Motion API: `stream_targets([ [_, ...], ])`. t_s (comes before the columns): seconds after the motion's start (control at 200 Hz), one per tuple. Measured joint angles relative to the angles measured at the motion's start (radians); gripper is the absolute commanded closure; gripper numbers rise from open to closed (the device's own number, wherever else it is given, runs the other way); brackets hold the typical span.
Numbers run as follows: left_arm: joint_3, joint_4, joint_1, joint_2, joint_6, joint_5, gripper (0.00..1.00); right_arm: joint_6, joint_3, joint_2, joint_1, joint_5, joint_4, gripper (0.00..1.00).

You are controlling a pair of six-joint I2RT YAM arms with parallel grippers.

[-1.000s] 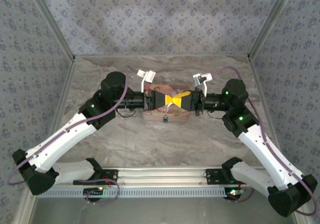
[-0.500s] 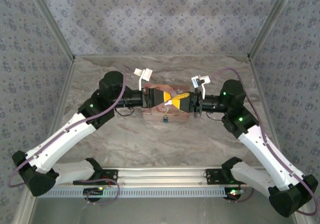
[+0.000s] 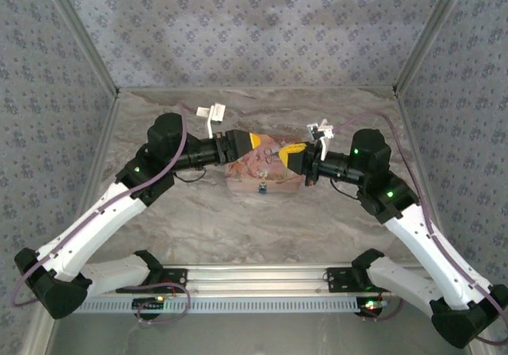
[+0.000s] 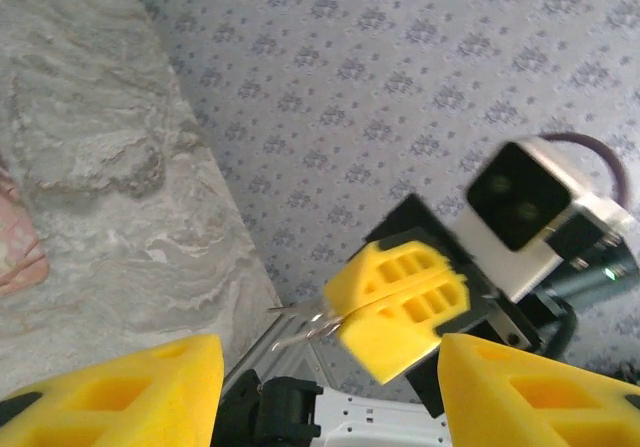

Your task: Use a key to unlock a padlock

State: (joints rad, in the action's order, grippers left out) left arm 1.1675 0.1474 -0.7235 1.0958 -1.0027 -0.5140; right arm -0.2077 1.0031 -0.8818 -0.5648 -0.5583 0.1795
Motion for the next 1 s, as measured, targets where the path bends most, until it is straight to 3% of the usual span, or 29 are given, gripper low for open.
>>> stream_targets([
  [0.265,-0.006,0.006,0.004,0.043,-0.101,0.014,0.34,0.305,0.019,-0.009,-0.157,0.412,0.004,1.00],
  [0.45,-0.005,-0.048,0.004,0.074,-0.181,0.001,0.32,0.479,0.020,-0.023,-0.283,0.600,-0.037,1.00],
  [0.599,-0.005,-0.088,0.003,0.092,-0.232,-0.018,0.32,0.554,0.020,-0.023,-0.338,0.663,-0.065,1.00],
  [0.999,-0.005,-0.153,-0.006,0.126,-0.298,-0.051,0.49,0.651,0.019,-0.033,-0.415,0.734,-0.102,1.00],
])
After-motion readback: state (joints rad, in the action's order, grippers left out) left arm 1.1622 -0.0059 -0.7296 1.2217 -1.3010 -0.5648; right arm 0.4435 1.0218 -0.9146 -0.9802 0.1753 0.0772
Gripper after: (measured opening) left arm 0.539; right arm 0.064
